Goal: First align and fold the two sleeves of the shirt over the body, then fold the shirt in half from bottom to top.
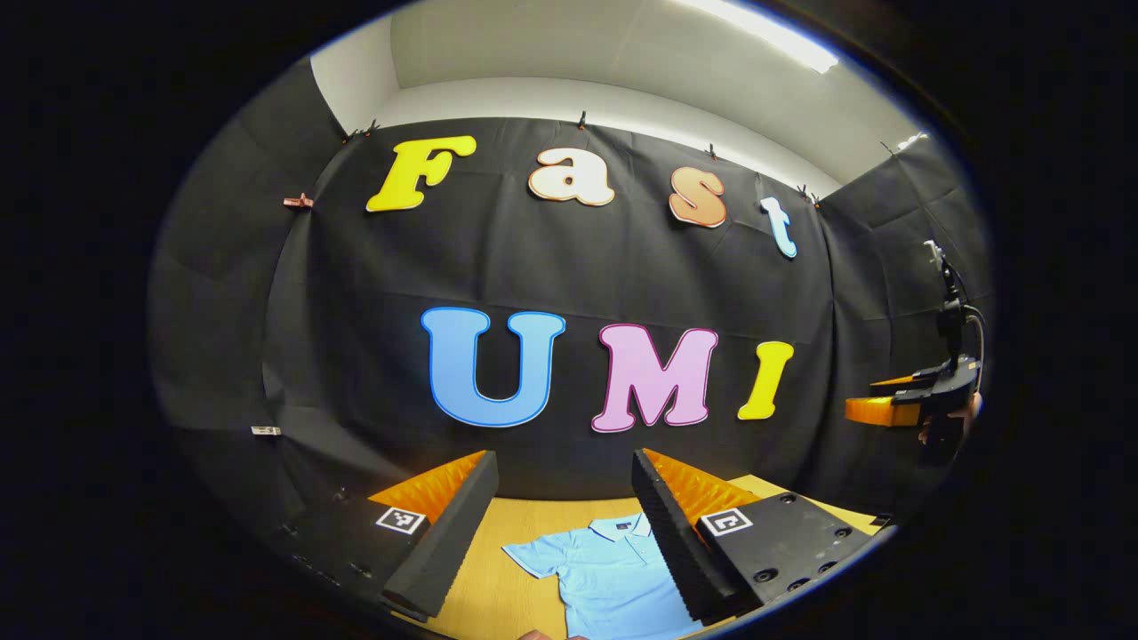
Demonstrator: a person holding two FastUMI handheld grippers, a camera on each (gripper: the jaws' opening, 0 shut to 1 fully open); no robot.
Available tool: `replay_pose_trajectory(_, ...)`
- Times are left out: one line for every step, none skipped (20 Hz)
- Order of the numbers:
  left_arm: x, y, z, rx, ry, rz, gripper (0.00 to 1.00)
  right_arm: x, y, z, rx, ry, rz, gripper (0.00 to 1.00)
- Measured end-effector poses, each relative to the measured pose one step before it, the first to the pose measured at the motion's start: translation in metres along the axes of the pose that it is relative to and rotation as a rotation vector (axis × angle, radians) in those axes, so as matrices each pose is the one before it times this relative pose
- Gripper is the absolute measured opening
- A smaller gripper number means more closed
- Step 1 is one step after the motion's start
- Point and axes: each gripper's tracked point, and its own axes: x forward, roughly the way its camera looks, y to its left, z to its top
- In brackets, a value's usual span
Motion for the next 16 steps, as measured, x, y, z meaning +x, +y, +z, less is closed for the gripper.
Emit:
replay_pose_trajectory(0.00205,0.00009,-0.004,0.00006,0.00793,0.00677,0.96,0.0119,-0.00235,-0.00482,0.00171,0.01583,0.00467,0.97)
replay_pose_trajectory(0.00254,-0.00034,-0.00099,0.00229,0.00591,0.00643,0.96,0.01218,-0.00098,-0.00177,-0.00424,0.00609,0.01001,0.97)
replay_pose_trajectory(0.00327,-0.00022,-0.00262,0.00479,0.00713,0.0094,0.96,0.01468,-0.002,-0.00354,-0.00897,0.00693,0.00996,0.97)
replay_pose_trajectory(0.00403,0.00055,-0.00066,0.00817,0.00886,0.01341,0.96,0.01502,-0.0023,-0.00831,-0.00995,0.01343,0.01165,0.97)
replay_pose_trajectory(0.00508,0.0005,-0.00042,0.008,0.00256,0.0145,0.96,0.01759,-0.00371,-0.00961,-0.00631,0.01954,0.00772,0.97)
replay_pose_trajectory(0.00658,-0.00122,0.00211,0.00568,-0.00254,0.01168,0.97,0.01736,-0.00307,-0.00734,-0.00809,0.01034,0.01242,0.97)
replay_pose_trajectory(0.006,-0.00301,0.00031,0.00383,0.00216,0.01131,0.96,0.01914,-0.00316,-0.00865,-0.00862,0.01428,0.01137,0.97)
replay_pose_trajectory(0.00887,-0.00445,0.00003,0.00197,0.00428,0.00733,0.96,0.02199,-0.00476,-0.01299,-0.00908,0.01788,0.01135,0.97)
replay_pose_trajectory(0.00802,-0.00588,-0.00252,0.0027,0.00743,0.00626,0.97,0.02228,-0.00529,-0.01567,-0.00498,0.02779,0.00886,0.97)
replay_pose_trajectory(0.0109,-0.00708,-0.00249,0.00474,0.01049,0.00466,0.97,0.02407,-0.00607,-0.02258,0.00326,0.05274,0.00657,0.97)
replay_pose_trajectory(0.01075,-0.00823,-0.00332,0.00699,0.00922,-0.002,0.97,0.01986,-0.0049,-0.01707,0.0156,0.03363,0.01049,0.98)
replay_pose_trajectory(0.0116,-0.0099,-0.00223,0.0106,0.00896,-0.00234,0.97,0.02473,-0.00487,-0.01273,0.0199,0.02018,0.0146,0.97)
replay_pose_trajectory(0.01298,-0.00968,-0.00476,0.01177,0.01392,-0.00082,0.97,0.02398,-0.00674,-0.01602,0.01403,0.02506,0.00866,0.97)
replay_pose_trajectory(0.01249,-0.01041,-0.00472,0.0096,0.0168,-0.0022,0.96,0.02128,-0.00882,-0.01775,0.0047,0.03725,0.00075,0.97)
replay_pose_trajectory(0.01137,-0.00993,-0.00479,0.00879,0.01428,-0.00247,0.97,0.02149,-0.00896,-0.01883,-0.00057,0.03463,0.00419,0.97)
replay_pose_trajectory(0.0118,-0.00923,-0.00159,0.00293,0.00984,-0.00302,0.96,0.02332,-0.00672,-0.01959,0.00004,0.03407,0.00671,0.98)
